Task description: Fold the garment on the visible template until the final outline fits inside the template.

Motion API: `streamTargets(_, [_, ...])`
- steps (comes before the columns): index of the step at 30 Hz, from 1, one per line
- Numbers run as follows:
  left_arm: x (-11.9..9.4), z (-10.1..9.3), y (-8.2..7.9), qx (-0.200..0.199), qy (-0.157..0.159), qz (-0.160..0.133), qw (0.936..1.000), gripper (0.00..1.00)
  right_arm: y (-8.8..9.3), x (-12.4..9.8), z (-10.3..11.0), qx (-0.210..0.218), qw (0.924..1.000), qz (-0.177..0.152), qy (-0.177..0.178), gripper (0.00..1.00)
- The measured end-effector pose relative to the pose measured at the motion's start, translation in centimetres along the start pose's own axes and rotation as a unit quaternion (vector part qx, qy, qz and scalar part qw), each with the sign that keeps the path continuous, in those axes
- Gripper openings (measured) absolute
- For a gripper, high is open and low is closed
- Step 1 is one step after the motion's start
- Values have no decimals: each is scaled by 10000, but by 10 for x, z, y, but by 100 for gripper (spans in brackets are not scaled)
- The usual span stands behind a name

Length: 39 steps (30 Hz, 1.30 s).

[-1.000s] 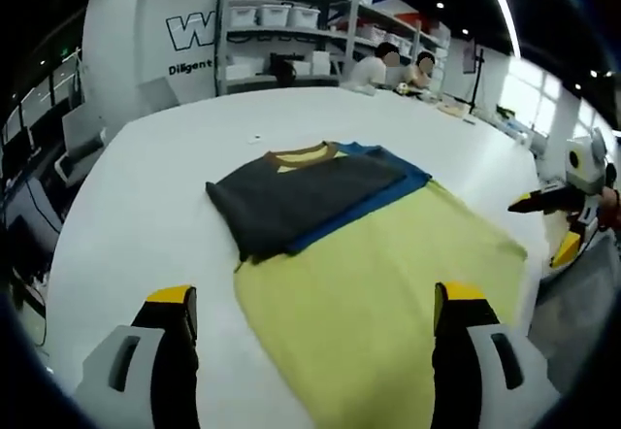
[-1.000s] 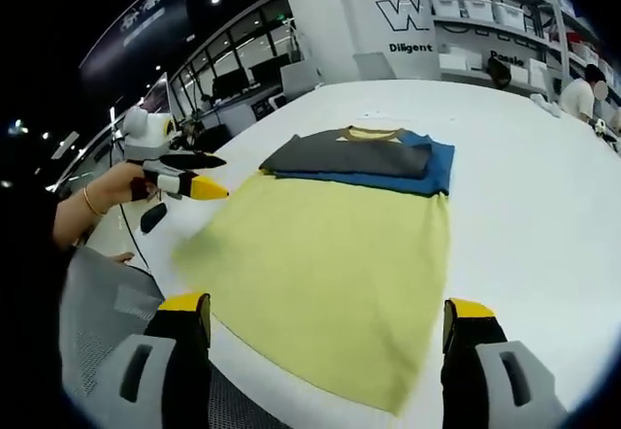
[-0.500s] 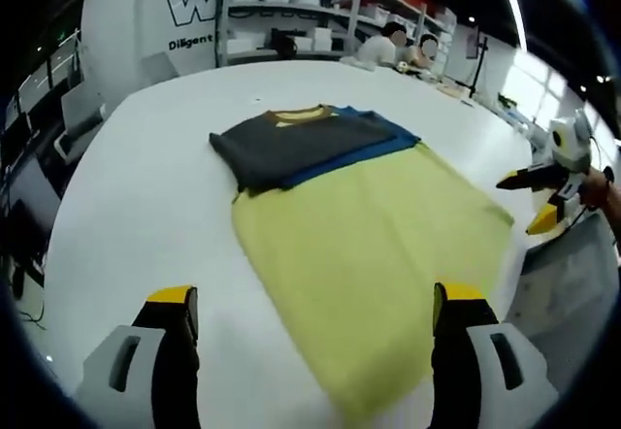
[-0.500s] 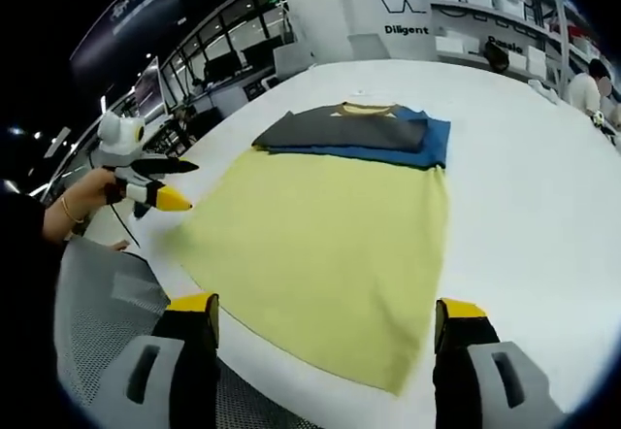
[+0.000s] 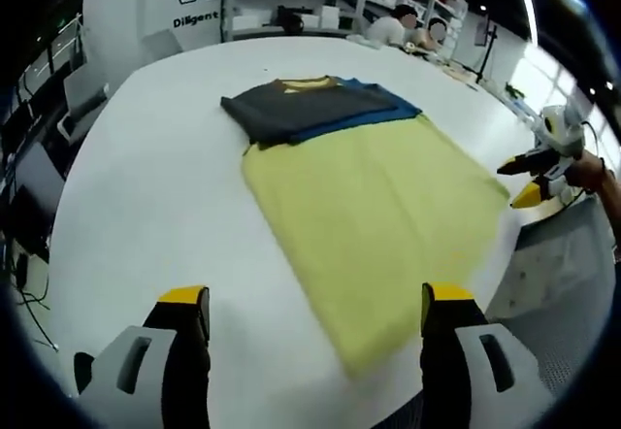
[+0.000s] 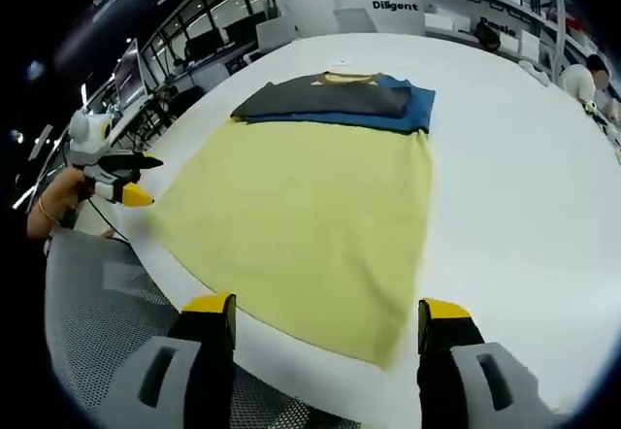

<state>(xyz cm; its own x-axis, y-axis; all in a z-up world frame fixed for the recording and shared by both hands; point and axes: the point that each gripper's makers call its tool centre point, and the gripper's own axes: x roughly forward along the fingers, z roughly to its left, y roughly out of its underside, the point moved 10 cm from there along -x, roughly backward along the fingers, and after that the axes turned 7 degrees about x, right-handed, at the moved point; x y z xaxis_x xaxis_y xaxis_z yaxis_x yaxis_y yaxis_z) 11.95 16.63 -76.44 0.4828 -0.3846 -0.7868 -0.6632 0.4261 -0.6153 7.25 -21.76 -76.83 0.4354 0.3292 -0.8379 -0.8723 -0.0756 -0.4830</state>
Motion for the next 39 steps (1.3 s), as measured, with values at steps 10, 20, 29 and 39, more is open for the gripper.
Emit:
streamTargets(10, [1,-6,19,-78,-135,526,9985,72,3,-2,-1,104,9998,19,194,57])
streamTargets(20, [-2,-12,22,-249,-71,572,9980,52,9,-1,-8,211,9986,160,448,37])
streamTargets(29, [-3,-24,23,-386,117,767,9962,29,13,-2,-12,362,9978,202,519,28])
streamTargets(39, [-1,-27,24,-459,8,903,9949,13,13,-2,-19,414,9973,200,570,16])
